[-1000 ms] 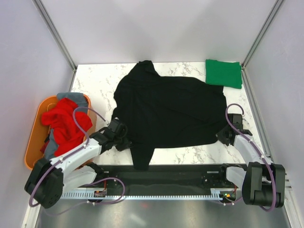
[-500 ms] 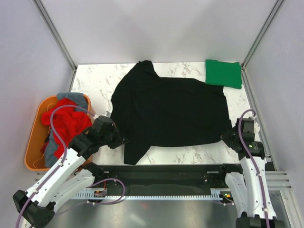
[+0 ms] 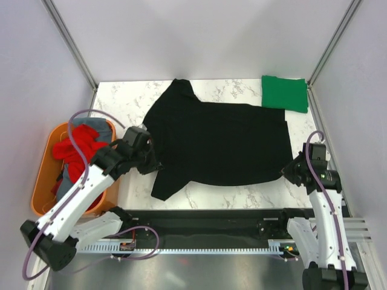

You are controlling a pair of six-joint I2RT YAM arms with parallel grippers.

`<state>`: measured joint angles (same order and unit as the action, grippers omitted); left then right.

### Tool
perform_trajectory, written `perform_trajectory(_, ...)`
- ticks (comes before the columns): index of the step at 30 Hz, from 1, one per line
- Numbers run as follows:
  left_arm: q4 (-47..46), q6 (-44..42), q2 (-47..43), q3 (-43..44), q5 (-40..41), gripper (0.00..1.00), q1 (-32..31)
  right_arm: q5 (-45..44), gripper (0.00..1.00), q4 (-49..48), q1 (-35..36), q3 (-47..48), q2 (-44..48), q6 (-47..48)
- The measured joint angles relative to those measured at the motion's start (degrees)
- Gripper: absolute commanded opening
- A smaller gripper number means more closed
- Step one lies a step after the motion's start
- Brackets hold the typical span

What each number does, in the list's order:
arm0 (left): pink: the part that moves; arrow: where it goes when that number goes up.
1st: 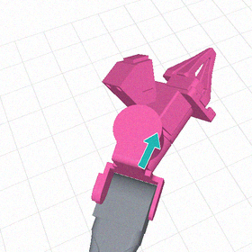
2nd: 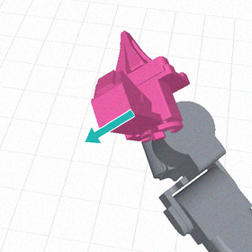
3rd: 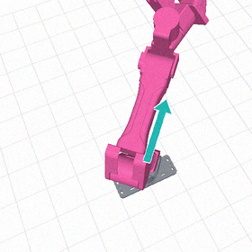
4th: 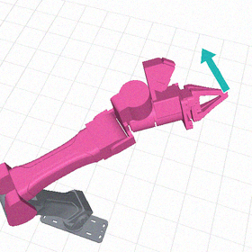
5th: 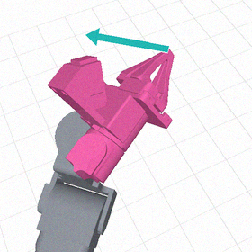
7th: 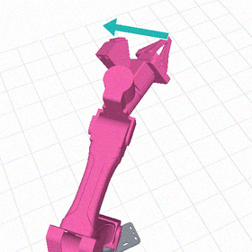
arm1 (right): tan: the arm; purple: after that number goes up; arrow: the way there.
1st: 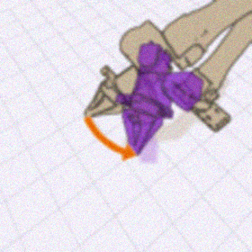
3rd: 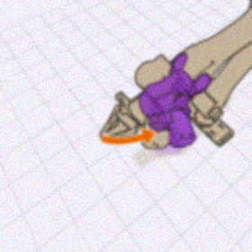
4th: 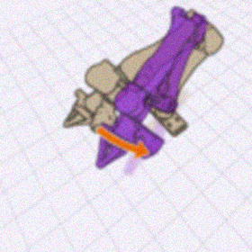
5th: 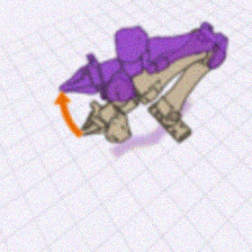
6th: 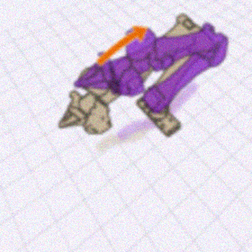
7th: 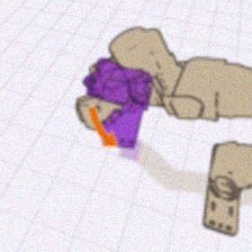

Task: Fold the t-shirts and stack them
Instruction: Fold the tshirt

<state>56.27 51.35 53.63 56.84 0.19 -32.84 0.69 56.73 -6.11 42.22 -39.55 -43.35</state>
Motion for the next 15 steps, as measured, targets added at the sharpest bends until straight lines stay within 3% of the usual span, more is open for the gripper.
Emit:
perform_trajectory(5, 0.0, -6.2, 13.7, 9.0, 1.3, 0.02, 3.1, 0.0, 0.0, -3.8, 0.0, 3.1, -9.4, 1.7)
perform_trajectory(10, -0.7, -12.0, 23.6, 16.1, 0.7, 0.02, 11.4, -0.4, 0.0, -10.1, 0.0, 7.0, -21.1, 3.0)
perform_trajectory(14, -2.4, -15.7, 34.0, 23.5, -2.6, 0.15, 16.1, -0.8, 0.01, -14.7, 0.0, 9.5, -29.7, 3.1)
perform_trajectory(15, -2.6, -16.7, 37.6, 26.0, -3.9, 0.19, 17.0, -0.9, 0.13, -16.1, 0.0, 10.3, -32.2, 3.0)
